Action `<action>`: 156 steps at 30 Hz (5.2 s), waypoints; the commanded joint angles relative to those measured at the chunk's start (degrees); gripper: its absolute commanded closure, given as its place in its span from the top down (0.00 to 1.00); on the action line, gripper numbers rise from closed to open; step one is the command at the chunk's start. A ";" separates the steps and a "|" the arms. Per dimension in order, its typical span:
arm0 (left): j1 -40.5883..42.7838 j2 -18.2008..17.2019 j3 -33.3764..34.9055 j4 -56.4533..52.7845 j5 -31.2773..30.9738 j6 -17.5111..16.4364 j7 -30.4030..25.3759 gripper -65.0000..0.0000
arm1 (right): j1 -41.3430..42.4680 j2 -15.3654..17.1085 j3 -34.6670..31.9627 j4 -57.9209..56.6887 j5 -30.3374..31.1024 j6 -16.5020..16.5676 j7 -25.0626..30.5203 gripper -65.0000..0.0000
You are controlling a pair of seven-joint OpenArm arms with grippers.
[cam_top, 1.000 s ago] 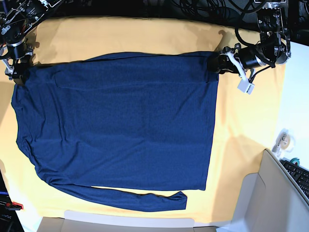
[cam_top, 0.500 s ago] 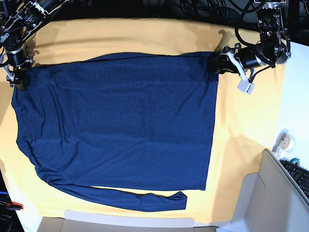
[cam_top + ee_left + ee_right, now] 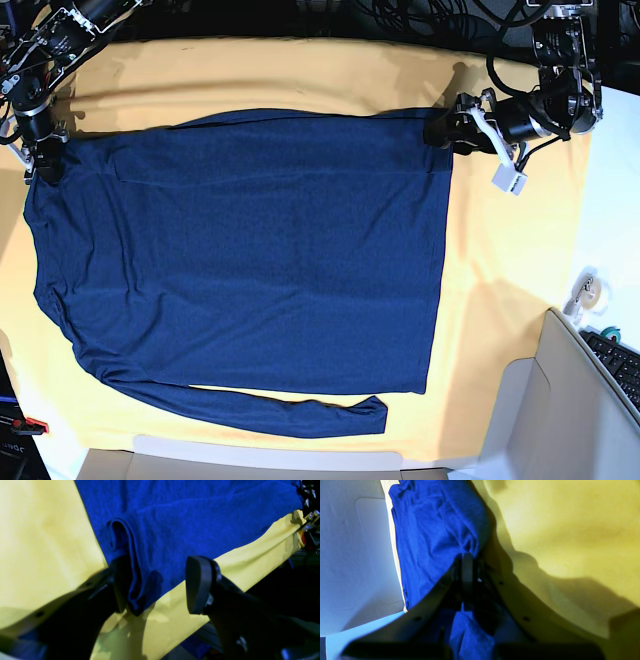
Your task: Fold the T-shirt properly
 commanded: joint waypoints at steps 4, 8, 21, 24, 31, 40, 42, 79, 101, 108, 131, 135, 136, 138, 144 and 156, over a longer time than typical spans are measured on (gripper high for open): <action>-0.50 -0.88 -0.55 -1.72 -0.47 0.03 -0.12 0.53 | -0.15 -1.50 -0.90 -1.99 1.38 -1.41 -2.56 0.00; -0.59 -0.79 -0.55 -4.01 4.71 1.26 -0.21 0.53 | -0.24 -1.50 -0.90 -1.99 1.38 -1.41 -2.56 0.00; -0.59 1.23 -0.03 -5.41 4.98 1.17 0.76 0.53 | -0.41 -1.76 -0.90 -1.99 1.38 -1.41 -2.65 0.00; -1.56 3.08 -0.03 -5.33 4.98 1.09 2.43 0.53 | -0.41 -1.76 -0.90 -1.99 1.38 -1.41 -2.65 0.00; -2.61 3.52 -0.11 -5.33 4.98 1.09 3.05 0.46 | -0.50 -1.76 -0.90 -1.90 1.38 -1.41 -2.74 0.00; -2.61 3.52 -0.20 -5.77 5.15 1.09 2.61 0.05 | -0.50 -1.76 -0.90 -1.90 1.38 -1.41 -2.74 0.00; -2.61 3.34 -0.03 -5.77 5.24 1.09 2.61 0.00 | -0.50 -1.76 -0.90 -1.90 1.38 -1.41 -2.74 0.00; -2.17 1.85 -5.48 5.05 5.07 -5.51 2.87 0.00 | -5.16 1.31 -0.46 10.32 1.03 -1.41 -2.74 0.00; -17.12 2.29 -4.95 -0.93 4.98 -5.59 2.61 0.00 | 8.47 1.14 -0.55 9.88 -6.88 -1.41 -2.30 0.00; -20.81 2.29 -4.86 -8.58 5.15 -5.59 2.34 0.00 | 10.75 1.23 -0.64 5.49 -9.96 -1.41 0.52 0.00; -21.69 1.93 4.11 -18.16 5.24 -5.68 -5.74 0.02 | 14.36 3.16 -0.90 -9.37 -9.52 -1.33 2.19 0.00; -21.60 1.85 3.75 -18.16 5.24 -5.59 -5.57 0.17 | 14.27 3.25 -0.90 -9.37 -9.52 2.19 1.92 0.02; -21.60 1.85 3.67 -18.16 5.24 -5.59 -5.57 0.22 | 14.27 3.25 -0.90 -9.37 -9.52 3.25 1.22 0.04; -21.60 1.85 3.67 -18.16 5.24 -5.59 -5.57 0.29 | 14.27 3.25 -0.72 -9.37 -9.52 4.39 0.08 0.08; -21.60 1.85 3.67 -18.16 5.24 -5.59 -5.57 0.31 | 14.27 3.25 -0.55 -9.19 -9.52 4.92 -0.63 0.19; -20.37 1.85 3.67 -18.16 5.15 -5.59 -5.48 0.31 | 13.74 4.48 -0.46 -8.84 -3.63 5.00 -4.50 0.52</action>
